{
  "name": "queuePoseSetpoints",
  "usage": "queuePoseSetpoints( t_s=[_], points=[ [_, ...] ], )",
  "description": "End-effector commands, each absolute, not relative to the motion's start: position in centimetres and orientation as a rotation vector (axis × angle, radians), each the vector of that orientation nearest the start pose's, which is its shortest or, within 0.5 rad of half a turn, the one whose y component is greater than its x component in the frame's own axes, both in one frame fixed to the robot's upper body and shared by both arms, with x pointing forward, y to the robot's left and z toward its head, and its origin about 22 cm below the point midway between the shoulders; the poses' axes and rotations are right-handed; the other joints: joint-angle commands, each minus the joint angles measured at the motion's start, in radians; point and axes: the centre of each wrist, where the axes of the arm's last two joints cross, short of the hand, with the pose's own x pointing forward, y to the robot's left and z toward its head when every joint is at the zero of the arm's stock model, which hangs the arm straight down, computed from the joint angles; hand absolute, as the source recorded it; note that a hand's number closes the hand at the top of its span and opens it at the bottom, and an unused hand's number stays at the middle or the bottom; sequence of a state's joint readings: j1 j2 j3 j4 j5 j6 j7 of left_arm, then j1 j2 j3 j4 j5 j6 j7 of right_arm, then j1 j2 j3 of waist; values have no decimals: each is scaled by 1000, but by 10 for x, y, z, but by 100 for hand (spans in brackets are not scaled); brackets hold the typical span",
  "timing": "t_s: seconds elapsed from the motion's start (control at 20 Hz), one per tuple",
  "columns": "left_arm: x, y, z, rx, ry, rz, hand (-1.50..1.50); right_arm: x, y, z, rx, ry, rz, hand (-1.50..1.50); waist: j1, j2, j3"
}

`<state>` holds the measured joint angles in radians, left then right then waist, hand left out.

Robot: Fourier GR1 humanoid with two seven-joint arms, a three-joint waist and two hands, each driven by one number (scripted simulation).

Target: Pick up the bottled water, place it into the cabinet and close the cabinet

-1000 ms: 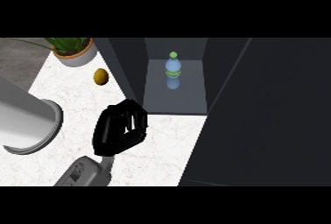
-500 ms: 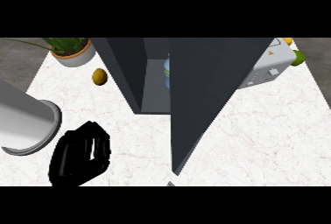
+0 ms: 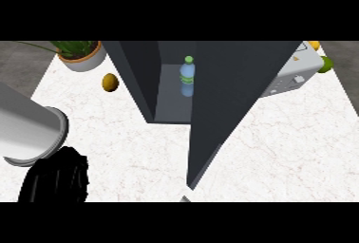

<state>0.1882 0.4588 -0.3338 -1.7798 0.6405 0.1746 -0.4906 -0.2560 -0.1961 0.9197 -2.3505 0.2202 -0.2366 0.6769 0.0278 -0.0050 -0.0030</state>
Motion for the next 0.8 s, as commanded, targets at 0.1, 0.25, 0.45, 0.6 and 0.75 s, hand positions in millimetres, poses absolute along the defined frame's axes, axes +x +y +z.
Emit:
queuePoseSetpoints(
  t_s=[0.1, 0.25, 0.45, 0.6, 0.75],
  points=[
    [191, 279, 37, -254, -1889, 165, 150, 139, -37, 184, 409, -1871, 674, 150, 10, 7, 0],
    [170, 286, 20, -265, -1883, 153, 150, 157, -38, 190, 347, -1876, 609, 150, 24, 8, -1],
    [163, 306, 16, -256, -1882, 138, 150, 175, -34, 192, 326, -1819, 509, 150, 34, 10, -2],
    [168, 312, 31, -252, -1890, 142, 150, 216, -28, 200, 348, -1787, 438, 150, 25, 13, 2],
    [150, 306, 13, -248, -1877, 144, 150, 253, -37, 199, 415, -1697, 441, 150, 13, 14, 3]
  ],
)
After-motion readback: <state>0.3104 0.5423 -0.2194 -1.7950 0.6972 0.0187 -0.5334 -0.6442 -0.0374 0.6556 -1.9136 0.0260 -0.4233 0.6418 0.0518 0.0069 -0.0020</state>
